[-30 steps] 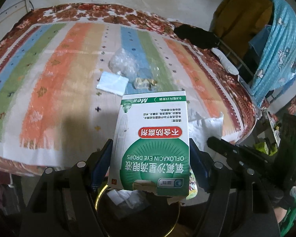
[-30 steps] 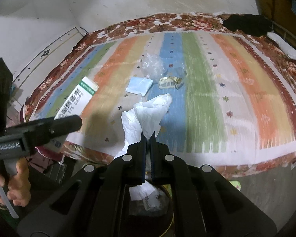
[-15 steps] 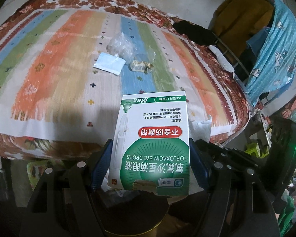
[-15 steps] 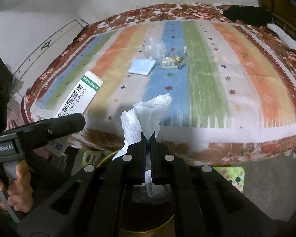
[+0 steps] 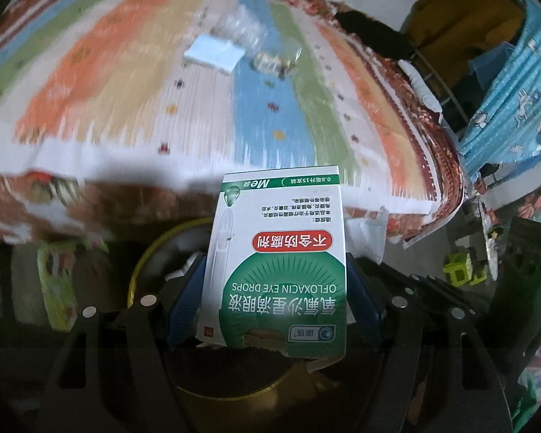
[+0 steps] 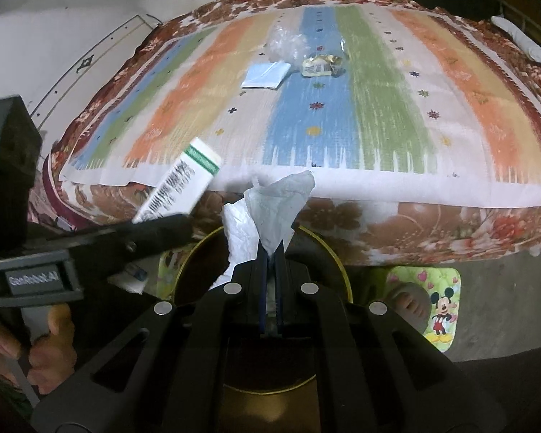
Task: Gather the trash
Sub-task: 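Open both grippers over the bin to drop the items, then move both open grippers back toward the mask and wrapper on the rug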
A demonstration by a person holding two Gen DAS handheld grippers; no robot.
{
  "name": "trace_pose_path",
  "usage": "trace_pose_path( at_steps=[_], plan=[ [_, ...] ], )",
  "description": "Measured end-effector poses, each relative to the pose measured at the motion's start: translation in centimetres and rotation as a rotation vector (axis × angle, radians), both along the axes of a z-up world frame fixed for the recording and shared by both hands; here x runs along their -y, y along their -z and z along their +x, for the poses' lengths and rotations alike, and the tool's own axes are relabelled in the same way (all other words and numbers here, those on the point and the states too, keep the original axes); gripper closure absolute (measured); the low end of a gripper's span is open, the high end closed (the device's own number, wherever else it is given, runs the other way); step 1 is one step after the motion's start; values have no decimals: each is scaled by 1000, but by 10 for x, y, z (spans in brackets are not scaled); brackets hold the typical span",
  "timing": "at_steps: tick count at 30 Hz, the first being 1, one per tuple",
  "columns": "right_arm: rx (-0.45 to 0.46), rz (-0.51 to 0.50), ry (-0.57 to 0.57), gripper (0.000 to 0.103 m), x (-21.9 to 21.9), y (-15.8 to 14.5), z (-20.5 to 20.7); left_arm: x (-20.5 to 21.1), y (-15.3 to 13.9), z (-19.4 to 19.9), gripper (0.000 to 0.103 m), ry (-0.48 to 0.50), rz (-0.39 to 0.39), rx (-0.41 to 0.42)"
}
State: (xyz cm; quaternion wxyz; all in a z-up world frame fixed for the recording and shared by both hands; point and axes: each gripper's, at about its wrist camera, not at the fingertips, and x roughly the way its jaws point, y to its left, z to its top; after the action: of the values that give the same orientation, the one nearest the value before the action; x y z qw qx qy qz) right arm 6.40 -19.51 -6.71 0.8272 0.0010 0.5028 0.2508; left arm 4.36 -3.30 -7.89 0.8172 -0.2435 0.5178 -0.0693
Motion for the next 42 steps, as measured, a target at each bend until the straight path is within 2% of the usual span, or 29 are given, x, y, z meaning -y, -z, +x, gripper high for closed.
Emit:
trace_pose_path(
  at_steps=[10,11,13,18,20,25,30,34,38,42],
  plan=[
    [-54,-1,13,98,0,10,-2,-4,6,-2,29,-23,-34,-29],
    [-68,-2,8,93,-1,12,-2,-3,7,0,27,-12,-51,-32],
    [-79,1,13,79,0,14,-1,-3,6,1,13,-21,-62,-26],
    [-93,22,32,63,5,15,3,-11,6,0,12,-63,-73,-20],
    [-93,22,43,57,7,14,6,-13,5,1,12,-79,-44,-22],
    [-91,9,39,51,4,14,11,-23,2,2,12,-111,-20,-23],
    [-92,-2,33,46,0,15,19,-18,-14,4,10,-85,107,37],
    [-79,-23,18,39,-4,9,30,-23,-22,11,10,-110,188,45],
    [-38,-24,15,33,-2,-4,39,-23,-21,14,10,-94,223,33],
    [-34,-29,9,31,-8,-10,56,-26,-26,19,10,-120,239,39]
  ],
)
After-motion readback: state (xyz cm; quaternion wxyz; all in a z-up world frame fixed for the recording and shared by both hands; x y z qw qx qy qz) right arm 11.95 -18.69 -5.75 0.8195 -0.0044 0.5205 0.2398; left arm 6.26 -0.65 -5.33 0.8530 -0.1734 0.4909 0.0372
